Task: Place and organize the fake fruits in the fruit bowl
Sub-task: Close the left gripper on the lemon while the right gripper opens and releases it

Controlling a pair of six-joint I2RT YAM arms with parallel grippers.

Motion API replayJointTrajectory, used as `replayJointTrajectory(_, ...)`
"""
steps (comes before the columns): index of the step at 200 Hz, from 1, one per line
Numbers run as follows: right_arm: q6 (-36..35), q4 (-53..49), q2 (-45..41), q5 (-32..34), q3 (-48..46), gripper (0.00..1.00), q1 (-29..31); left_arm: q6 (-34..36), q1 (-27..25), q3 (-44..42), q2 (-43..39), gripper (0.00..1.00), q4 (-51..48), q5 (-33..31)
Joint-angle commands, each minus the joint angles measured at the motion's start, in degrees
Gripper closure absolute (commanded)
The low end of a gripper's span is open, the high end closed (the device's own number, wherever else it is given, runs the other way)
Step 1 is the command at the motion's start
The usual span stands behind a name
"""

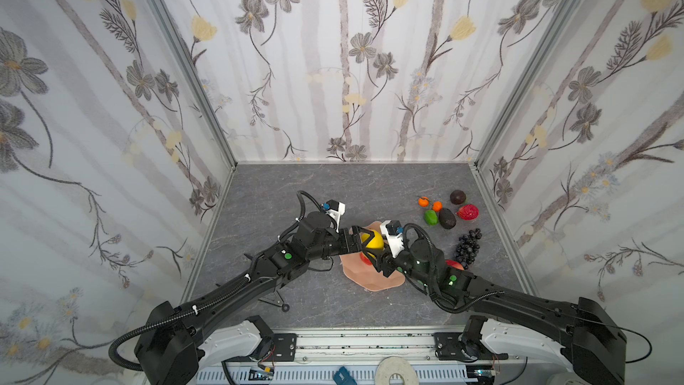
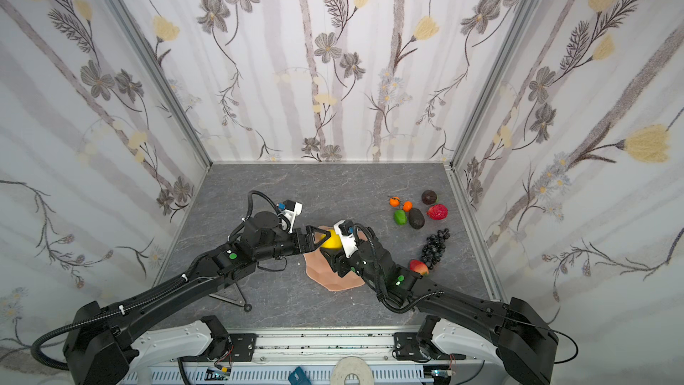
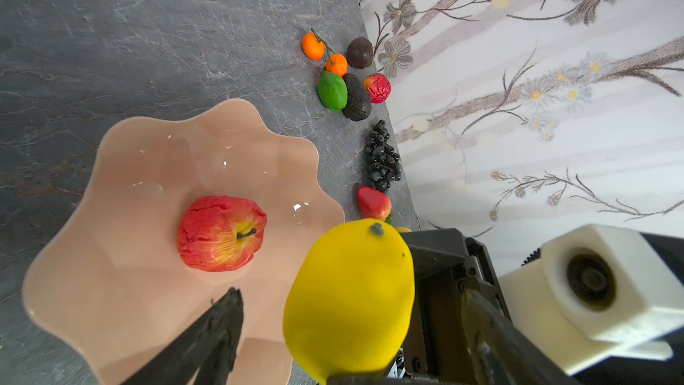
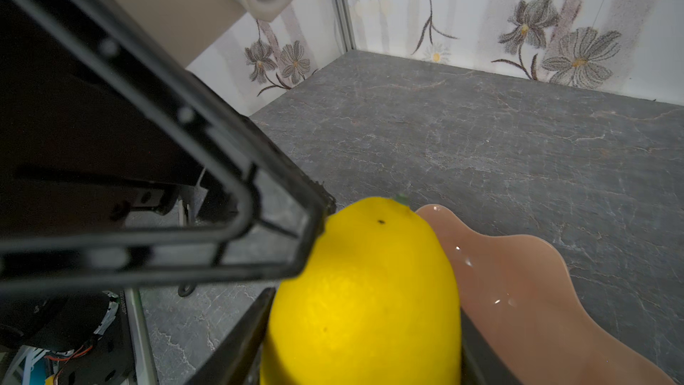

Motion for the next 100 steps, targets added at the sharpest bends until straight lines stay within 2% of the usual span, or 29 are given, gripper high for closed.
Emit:
replayJointTrajectory(1,-1.6,4.7,0.2,1.2,0.0,0.56,0.6,0.0,-0.1,0.7,0.7,0.11,1.7,2.5)
replayJointTrajectory(100,-1.5,6.3,0.5,0.8,0.4,0.56,2.3,1.8,-0.2,1.0,1.1,0.37,0.7,3.7)
